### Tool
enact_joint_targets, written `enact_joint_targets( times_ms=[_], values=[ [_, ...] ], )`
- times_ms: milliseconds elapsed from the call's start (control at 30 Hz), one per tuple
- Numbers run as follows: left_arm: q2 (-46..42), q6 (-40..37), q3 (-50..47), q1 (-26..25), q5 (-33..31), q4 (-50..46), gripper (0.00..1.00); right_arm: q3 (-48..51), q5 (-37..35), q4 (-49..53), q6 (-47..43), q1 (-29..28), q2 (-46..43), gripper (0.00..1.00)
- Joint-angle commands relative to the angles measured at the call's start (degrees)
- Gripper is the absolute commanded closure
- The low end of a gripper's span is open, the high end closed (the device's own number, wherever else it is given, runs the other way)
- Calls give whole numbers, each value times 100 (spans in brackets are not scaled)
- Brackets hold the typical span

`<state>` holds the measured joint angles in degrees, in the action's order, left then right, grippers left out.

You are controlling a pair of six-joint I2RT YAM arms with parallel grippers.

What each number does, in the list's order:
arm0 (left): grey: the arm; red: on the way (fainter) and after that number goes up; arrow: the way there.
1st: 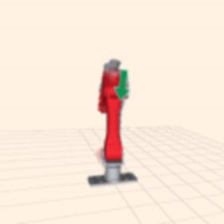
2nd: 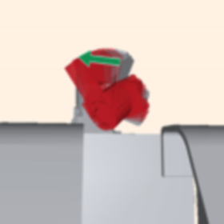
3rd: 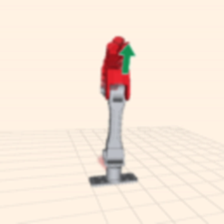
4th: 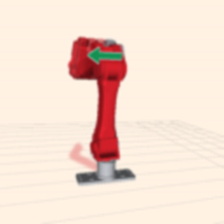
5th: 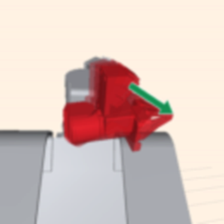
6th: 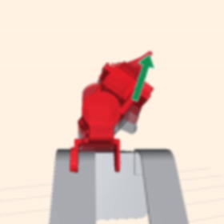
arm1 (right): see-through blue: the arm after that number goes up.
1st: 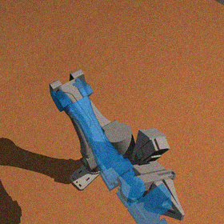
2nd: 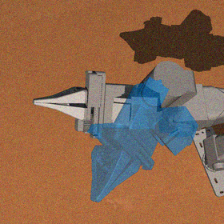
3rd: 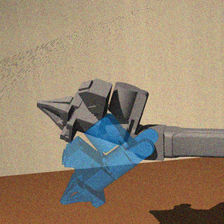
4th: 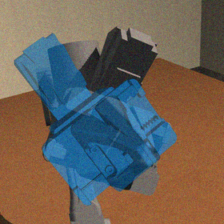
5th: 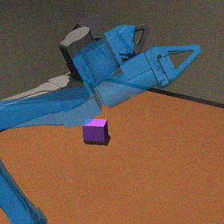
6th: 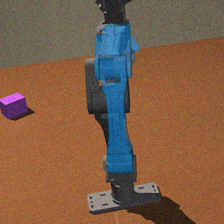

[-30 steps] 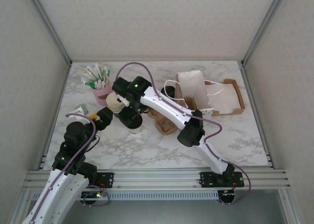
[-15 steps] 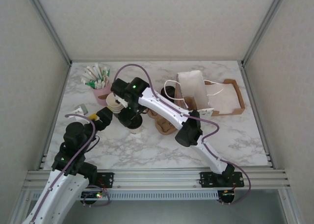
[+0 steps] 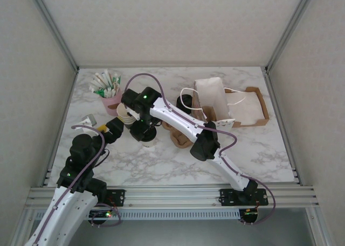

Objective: Pack the takeout coffee

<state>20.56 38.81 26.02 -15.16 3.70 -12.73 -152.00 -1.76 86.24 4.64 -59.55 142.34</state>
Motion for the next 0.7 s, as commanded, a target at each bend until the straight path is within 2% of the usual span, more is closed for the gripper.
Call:
enact_joint_targets(
  times_ms=[0, 667],
  values=[
    [-64, -110, 28, 57, 60, 3, 0, -241, -158, 168, -38, -88, 65, 6],
    [-122, -119, 17, 57, 69, 12, 0, -357, -457, 193, 95, -241, 49, 12]
  ],
)
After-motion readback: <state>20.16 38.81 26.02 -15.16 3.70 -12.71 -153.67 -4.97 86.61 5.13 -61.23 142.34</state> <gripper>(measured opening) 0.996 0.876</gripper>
